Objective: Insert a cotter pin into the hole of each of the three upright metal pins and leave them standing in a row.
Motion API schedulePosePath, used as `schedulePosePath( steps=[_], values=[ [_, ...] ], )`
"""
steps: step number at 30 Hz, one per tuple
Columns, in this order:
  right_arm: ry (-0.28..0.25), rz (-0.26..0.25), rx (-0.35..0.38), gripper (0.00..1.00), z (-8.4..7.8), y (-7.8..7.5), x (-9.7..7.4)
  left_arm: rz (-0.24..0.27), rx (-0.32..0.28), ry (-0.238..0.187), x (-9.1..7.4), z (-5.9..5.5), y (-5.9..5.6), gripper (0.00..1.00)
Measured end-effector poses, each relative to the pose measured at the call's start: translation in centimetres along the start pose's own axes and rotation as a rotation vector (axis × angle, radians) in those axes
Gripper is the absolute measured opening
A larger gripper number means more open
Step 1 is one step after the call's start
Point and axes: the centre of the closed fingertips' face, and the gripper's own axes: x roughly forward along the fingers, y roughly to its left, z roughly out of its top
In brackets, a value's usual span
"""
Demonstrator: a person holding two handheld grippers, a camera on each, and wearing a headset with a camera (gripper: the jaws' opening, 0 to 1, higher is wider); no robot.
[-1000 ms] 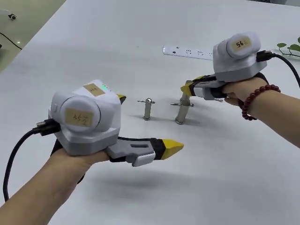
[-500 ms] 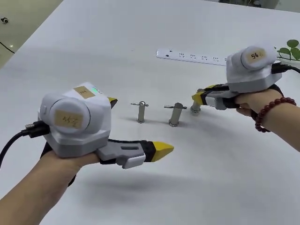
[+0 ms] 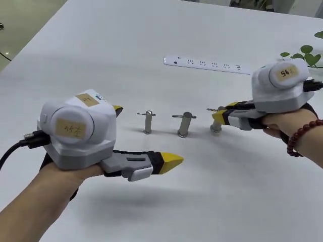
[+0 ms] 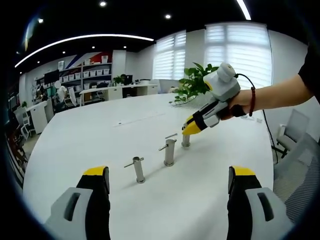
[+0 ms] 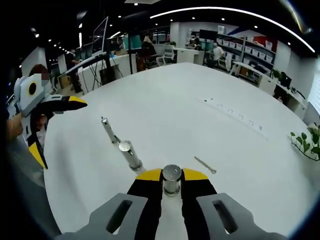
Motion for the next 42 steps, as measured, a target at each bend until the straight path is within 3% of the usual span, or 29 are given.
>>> schedulePosePath(
  steps=[12, 33, 42],
  values=[
    [0.007, 0.018, -0.002, 0.08, -1.4, 2.5, -0.4, 0.008, 0.011, 0.002, -0.1, 0.1, 0.2, 0.98],
    [-0.020, 0.082, -0.013, 0.08, -1.5, 6.7, -0.2, 0.009, 0.028, 0.021, -0.1, -0.1, 0.1, 0.98],
    [-0.027, 0.089, -0.036, 0.08, -1.9, 7.2, -0.1, 0.008, 0.029, 0.019, -0.1, 0.0, 0.1, 0.98]
  ],
)
